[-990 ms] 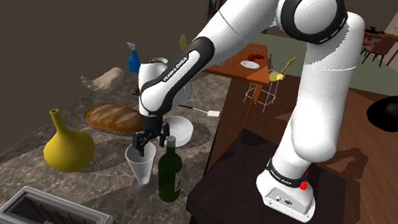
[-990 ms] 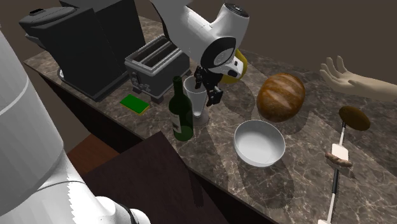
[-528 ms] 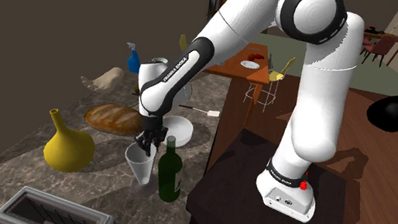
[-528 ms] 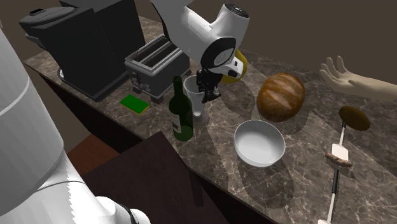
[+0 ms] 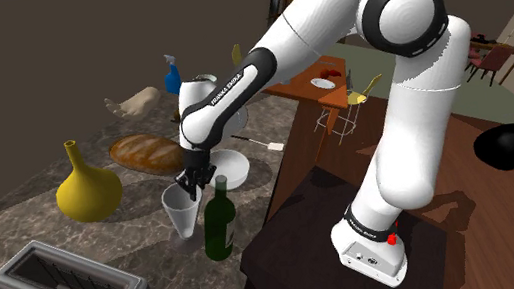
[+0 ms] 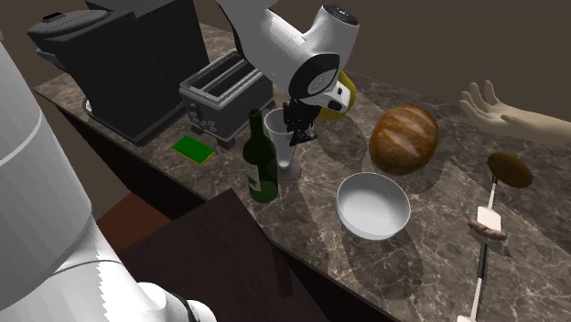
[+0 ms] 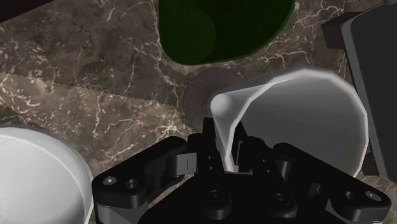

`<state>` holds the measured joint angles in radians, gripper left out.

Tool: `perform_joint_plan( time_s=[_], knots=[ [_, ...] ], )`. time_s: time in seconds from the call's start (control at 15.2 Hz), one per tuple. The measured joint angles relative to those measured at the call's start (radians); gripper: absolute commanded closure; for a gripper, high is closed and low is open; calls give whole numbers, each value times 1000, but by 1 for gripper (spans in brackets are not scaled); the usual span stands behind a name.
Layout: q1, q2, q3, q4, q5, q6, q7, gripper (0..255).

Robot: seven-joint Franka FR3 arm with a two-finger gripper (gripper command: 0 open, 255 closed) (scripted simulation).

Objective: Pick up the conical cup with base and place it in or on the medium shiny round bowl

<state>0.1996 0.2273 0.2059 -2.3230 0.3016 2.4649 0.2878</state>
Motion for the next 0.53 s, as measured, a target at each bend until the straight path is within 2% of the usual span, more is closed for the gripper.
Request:
perform_joint_plan(
  time_s=[0.53],
  knots=[
    [-3, -77, 0, 6, -5, -84, 18, 255]
  ],
)
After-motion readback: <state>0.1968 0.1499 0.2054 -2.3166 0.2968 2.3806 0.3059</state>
